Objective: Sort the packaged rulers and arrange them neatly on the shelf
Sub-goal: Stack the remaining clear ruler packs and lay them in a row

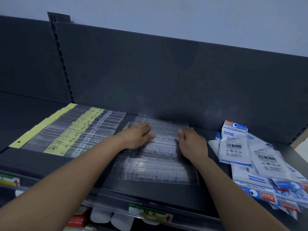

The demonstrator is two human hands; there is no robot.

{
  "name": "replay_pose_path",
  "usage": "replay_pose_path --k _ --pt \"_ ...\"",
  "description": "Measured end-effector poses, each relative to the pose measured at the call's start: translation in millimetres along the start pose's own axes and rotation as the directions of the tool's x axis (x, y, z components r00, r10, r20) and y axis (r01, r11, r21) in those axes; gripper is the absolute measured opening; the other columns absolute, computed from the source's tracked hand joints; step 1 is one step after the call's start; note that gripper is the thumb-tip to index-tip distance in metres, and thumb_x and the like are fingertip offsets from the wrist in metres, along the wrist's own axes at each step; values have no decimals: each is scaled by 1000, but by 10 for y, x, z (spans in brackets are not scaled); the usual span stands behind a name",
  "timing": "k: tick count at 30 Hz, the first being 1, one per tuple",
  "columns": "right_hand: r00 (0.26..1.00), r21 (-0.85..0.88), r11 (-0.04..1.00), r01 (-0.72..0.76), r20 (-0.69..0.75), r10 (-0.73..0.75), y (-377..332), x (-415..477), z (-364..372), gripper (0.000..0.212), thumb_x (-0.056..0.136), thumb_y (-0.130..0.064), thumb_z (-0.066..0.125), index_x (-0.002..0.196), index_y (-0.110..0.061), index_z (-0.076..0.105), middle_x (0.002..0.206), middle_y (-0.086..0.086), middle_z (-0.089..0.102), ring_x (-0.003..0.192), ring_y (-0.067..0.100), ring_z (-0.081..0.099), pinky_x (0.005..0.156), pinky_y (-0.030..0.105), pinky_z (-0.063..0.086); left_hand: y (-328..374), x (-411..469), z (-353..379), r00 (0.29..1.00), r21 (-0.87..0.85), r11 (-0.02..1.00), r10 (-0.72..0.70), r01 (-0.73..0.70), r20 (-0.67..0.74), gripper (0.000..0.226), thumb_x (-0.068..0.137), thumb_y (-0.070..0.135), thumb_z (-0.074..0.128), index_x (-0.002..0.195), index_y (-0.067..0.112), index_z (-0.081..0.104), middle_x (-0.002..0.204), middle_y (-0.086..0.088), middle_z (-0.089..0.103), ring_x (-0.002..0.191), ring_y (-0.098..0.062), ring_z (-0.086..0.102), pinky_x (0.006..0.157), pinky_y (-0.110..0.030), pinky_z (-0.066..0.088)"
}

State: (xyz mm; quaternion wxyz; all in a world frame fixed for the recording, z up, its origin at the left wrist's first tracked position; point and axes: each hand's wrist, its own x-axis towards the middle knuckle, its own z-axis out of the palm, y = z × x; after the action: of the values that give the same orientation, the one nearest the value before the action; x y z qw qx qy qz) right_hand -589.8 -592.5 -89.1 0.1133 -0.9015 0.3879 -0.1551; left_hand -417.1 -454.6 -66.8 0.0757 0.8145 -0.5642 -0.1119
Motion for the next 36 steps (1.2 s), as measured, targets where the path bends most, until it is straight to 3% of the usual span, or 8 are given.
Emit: replay_pose_path --k 3,5,9,13,15,21,26,36 --pt "999 -81 997 2 36 1 4 -5 -19 47 103 -39 23 113 -15 61 132 2 53 119 22 51 102 41 34 -28 10 9 998 11 1000 -13 12 53 64 98 58 25 153 26 18 162 8 3 148 -6 0 117 -50 -12" --pt "1000 -113 994 -1 9 3 3 -13 -40 47 103 -39 23 117 -14 60 135 6 50 124 24 47 102 40 32 -23 3 0 999 -2 1000 -22 22 37 64 98 58 25 154 27 15 162 9 1 147 -5 -3 114 -50 -17" --pt "989 -101 995 25 146 -10 -16 -89 -57 50 104 -40 20 144 -17 38 162 7 8 149 20 6 117 45 13 98 -133 -53 999 0 1000 -30 30 15 65 99 56 25 154 24 13 162 6 -4 147 -6 -7 116 -47 -15" --pt "961 -99 995 13 276 15 -46 -196 -99 59 102 -48 14 154 -19 13 163 4 -6 149 18 -10 118 48 0 219 -316 43 991 57 998 -9 1 131 81 90 70 23 154 23 7 162 2 -8 148 -11 -9 118 -46 -10" --pt "954 -109 994 13 300 20 -70 -275 -123 61 101 -50 13 155 -21 8 162 2 -11 148 17 -14 118 47 -4 221 -376 74 995 28 999 -21 18 100 83 90 72 23 154 23 5 161 3 -12 146 -9 -14 118 -46 -11" --pt "933 -115 993 27 360 16 -94 -550 -177 65 99 -57 14 155 -26 2 162 -1 -13 148 13 -17 117 47 -7 265 -628 146 989 56 998 -1 -7 149 89 86 75 21 154 23 -4 159 5 -18 145 -7 -18 119 -43 -10" --pt "913 -128 991 29 408 26 -88 -644 -219 68 97 -62 13 155 -28 -1 161 -1 -16 147 13 -18 117 49 -8 273 -732 166 989 42 999 -1 -5 150 110 65 86 7 154 24 -6 158 8 -23 143 -5 -21 118 -41 -13" --pt "893 -166 983 73 449 10 -98 -792 -256 68 97 -62 14 154 -30 -7 160 -2 -22 147 13 -20 117 48 -9 244 -869 193 990 44 999 7 -13 144 79 93 67 23 154 27 -6 157 9 -24 143 -4 -22 118 -41 -13"
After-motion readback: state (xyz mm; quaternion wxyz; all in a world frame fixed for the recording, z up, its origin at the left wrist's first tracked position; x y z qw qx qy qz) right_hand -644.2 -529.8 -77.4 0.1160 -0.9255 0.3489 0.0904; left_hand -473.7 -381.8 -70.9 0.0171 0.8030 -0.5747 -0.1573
